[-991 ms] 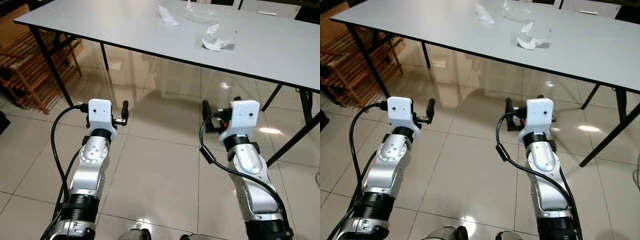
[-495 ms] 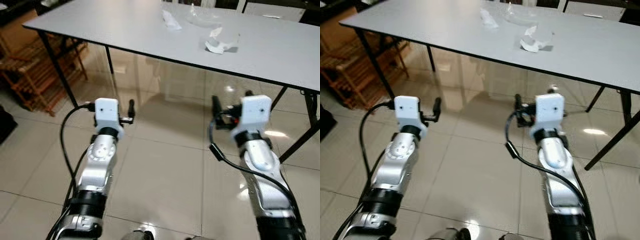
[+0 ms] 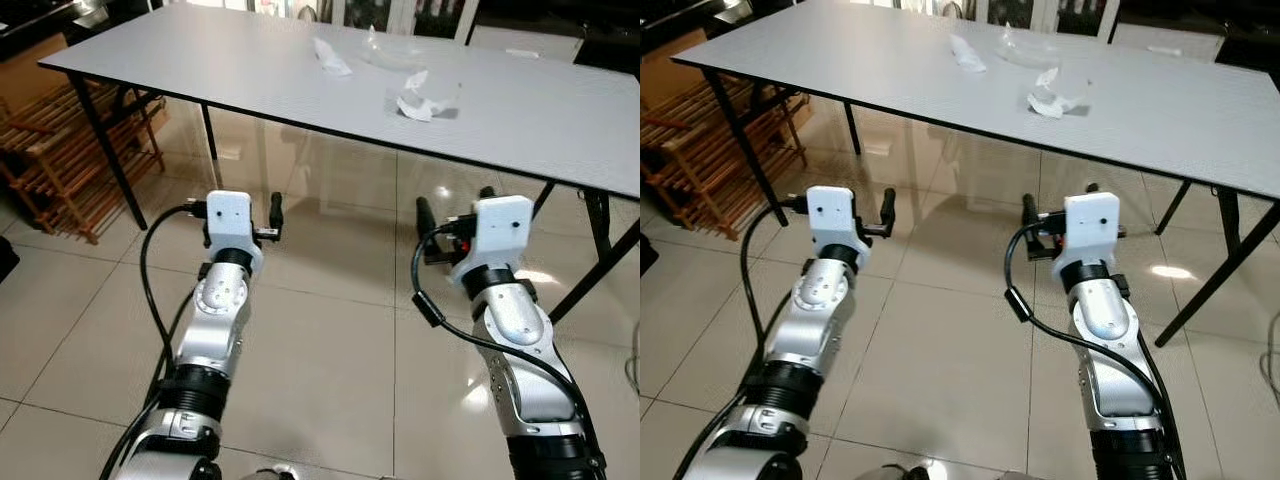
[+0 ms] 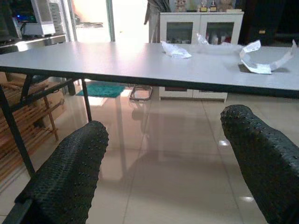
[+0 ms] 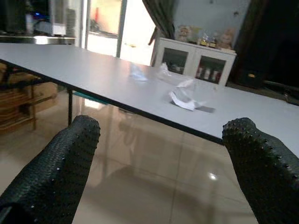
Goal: Picking trash to rubbish bin
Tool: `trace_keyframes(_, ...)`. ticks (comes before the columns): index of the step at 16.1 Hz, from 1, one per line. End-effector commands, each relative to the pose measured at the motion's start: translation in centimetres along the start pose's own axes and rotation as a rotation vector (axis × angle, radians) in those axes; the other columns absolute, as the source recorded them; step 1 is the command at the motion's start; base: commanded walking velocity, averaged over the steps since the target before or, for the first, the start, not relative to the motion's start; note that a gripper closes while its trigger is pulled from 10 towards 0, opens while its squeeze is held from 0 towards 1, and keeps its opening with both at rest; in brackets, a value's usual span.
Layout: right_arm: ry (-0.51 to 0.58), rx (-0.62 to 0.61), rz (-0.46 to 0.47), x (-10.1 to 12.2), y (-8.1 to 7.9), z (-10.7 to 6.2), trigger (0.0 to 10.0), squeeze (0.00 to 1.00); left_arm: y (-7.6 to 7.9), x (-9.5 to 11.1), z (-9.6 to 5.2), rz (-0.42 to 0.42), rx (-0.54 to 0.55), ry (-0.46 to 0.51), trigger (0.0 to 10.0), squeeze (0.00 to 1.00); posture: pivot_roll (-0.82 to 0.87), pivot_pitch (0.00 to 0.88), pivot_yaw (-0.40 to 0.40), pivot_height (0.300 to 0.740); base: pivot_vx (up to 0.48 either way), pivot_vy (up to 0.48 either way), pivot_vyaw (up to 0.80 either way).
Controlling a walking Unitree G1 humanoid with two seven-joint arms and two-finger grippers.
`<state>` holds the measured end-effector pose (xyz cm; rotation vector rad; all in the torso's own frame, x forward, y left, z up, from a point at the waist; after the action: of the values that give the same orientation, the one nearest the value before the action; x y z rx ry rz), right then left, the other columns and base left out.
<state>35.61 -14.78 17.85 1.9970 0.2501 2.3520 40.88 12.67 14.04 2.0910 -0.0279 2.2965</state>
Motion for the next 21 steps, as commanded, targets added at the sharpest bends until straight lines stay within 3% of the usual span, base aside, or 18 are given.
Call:
trace_keyframes(1, -0.020, -0.002, 0.018, -0.4, 0.4, 0.2, 10.0, 0.00, 0.2, -0.1, -0.1, 0.007, 0.010, 0.007, 10.0, 0.00, -0.11, 0.000, -0.046, 0.740, 0.000, 0.000, 0.00)
trace_keyframes(7, -0.024, 0.091, -0.021, -0.1, -0.3, 0.9, 10.0, 0.00, -0.3, -1.3, -1.0, -0.018, 0.068, 0.002, 10.0, 0.00, -0.09, 0.000, -0.132, 0.740, 0.000, 0.000, 0.00)
trace_keyframes(10, -0.023, 0.078, 0.012, -0.2, -0.9, 0.8, 10.0, 0.00, 0.4, -1.4, -1.1, -0.008, -0.013, -0.007, 10.0, 0.00, -0.09, 0.000, -0.098, 0.740, 0.000, 0.000, 0.00)
trace_keyframes(13, -0.031, 0.018, 0.052, -0.9, -1.1, 0.2, 10.0, 0.00, 0.9, -0.2, -0.6, 0.045, -0.105, 0.014, 10.0, 0.00, -0.08, 0.008, -0.004, 0.740, 0.480, 0.000, 0.00)
trace_keyframes(16, -0.030, -0.025, 0.078, -1.2, -1.1, -0.1, 10.0, 0.00, 1.5, 0.1, -0.4, 0.074, -0.162, 0.013, 10.0, 0.00, -0.08, 0.027, 0.038, 0.740, 0.480, 0.000, 0.00)
trace_keyframes(21, -0.024, -0.037, 0.074, -1.2, -1.4, -0.2, 10.0, 0.00, 1.7, -0.2, -0.8, 0.066, -0.185, -0.003, 10.0, 0.00, -0.07, 0.048, 0.047, 0.740, 0.473, 0.000, 0.00)
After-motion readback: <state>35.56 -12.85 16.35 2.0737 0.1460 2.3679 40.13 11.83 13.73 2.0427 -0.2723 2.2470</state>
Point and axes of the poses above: a point about 5 cm out from each wrist's last joint towards the gripper, its own z axis pointing out of the wrist towards the gripper, its own x axis along the axis of the wrist's last joint, y = z × x, the point moved 6 cm from there along z, pointing out of the wrist towards the gripper, and after that the axes turned 2 degrees about -z, right-handed, at the moved point
